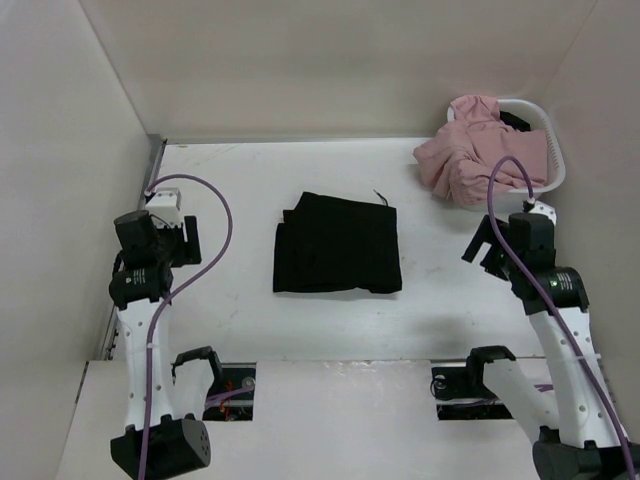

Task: Fold and stack the trousers
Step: Fold the trousers

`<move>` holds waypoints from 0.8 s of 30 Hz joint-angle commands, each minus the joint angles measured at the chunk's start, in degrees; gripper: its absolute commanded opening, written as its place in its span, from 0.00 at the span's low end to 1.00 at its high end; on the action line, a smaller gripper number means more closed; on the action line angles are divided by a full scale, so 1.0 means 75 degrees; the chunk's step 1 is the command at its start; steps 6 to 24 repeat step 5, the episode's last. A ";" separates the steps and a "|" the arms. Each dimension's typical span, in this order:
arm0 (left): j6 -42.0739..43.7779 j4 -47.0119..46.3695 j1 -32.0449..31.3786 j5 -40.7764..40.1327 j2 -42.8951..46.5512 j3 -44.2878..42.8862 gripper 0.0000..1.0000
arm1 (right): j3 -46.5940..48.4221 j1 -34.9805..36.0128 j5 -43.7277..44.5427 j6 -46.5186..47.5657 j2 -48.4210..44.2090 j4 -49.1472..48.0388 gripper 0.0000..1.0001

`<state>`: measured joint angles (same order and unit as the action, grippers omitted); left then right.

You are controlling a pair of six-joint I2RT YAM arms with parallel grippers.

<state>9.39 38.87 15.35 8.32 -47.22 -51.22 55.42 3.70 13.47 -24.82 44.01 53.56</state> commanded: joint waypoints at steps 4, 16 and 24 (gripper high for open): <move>-0.0092 -0.0109 -0.0002 0.0040 0.0085 0.0173 0.64 | 0.0357 -0.0066 0.0031 0.0169 0.0144 -0.0087 1.00; -0.0068 -0.0109 -0.0002 0.0040 0.0074 0.0162 0.64 | 0.0357 -0.0043 0.0078 0.0215 0.0132 -0.0133 1.00; -0.0068 -0.0109 -0.0002 0.0040 0.0074 0.0162 0.64 | 0.0357 -0.0043 0.0078 0.0215 0.0132 -0.0133 1.00</move>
